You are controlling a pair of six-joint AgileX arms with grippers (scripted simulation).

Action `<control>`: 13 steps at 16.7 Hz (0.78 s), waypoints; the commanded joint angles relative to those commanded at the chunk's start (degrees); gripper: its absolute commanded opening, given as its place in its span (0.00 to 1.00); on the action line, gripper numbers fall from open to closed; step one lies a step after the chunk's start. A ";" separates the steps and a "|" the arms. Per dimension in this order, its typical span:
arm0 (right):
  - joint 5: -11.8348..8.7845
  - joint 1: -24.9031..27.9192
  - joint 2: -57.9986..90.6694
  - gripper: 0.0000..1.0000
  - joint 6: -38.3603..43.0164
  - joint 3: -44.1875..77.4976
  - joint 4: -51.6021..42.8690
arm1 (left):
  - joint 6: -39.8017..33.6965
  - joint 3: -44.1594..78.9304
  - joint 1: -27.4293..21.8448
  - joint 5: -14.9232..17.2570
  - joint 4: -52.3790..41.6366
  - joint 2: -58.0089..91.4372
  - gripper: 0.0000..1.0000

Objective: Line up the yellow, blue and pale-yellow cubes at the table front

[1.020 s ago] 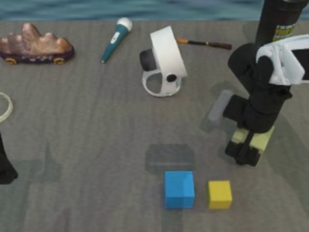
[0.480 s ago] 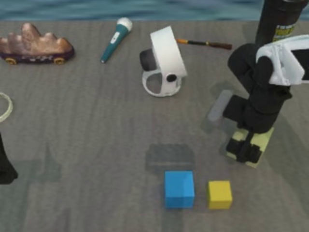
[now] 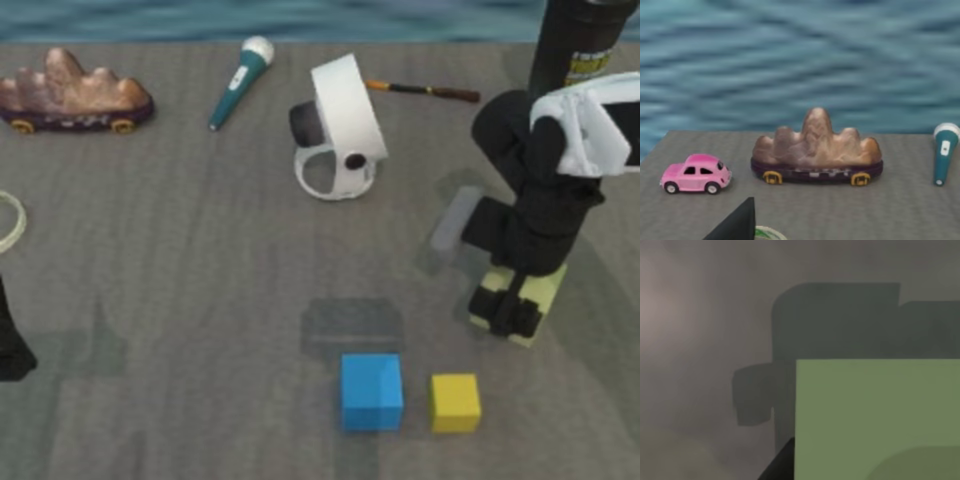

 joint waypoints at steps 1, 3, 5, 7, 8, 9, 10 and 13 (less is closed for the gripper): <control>0.00 0.06 -0.06 0.00 -0.06 0.17 -0.19 | 0.00 0.00 0.00 0.00 0.00 0.00 1.00; -0.01 0.27 -0.87 0.00 -0.25 1.78 -2.36 | 0.00 0.00 0.00 0.00 0.00 0.00 1.00; -0.02 0.30 -2.44 0.00 -0.19 4.09 -6.49 | 0.00 0.00 0.00 0.00 0.00 0.00 1.00; -0.04 0.39 -4.10 0.00 -0.19 6.46 -11.12 | 0.00 0.00 0.00 0.00 0.00 0.00 1.00; -0.04 0.44 -4.87 0.00 -0.19 7.43 -12.76 | 0.00 0.00 0.00 0.00 0.00 0.00 1.00; -0.04 0.48 -5.51 0.00 -0.18 8.09 -13.79 | 0.00 0.00 0.00 0.00 0.00 0.00 1.00; -0.04 0.49 -5.83 0.00 -0.16 8.36 -14.20 | 0.00 0.00 0.00 0.00 0.00 0.00 1.00; -0.06 0.21 -5.62 0.00 -0.07 8.23 -14.08 | 0.00 0.00 0.00 0.00 0.00 0.00 1.00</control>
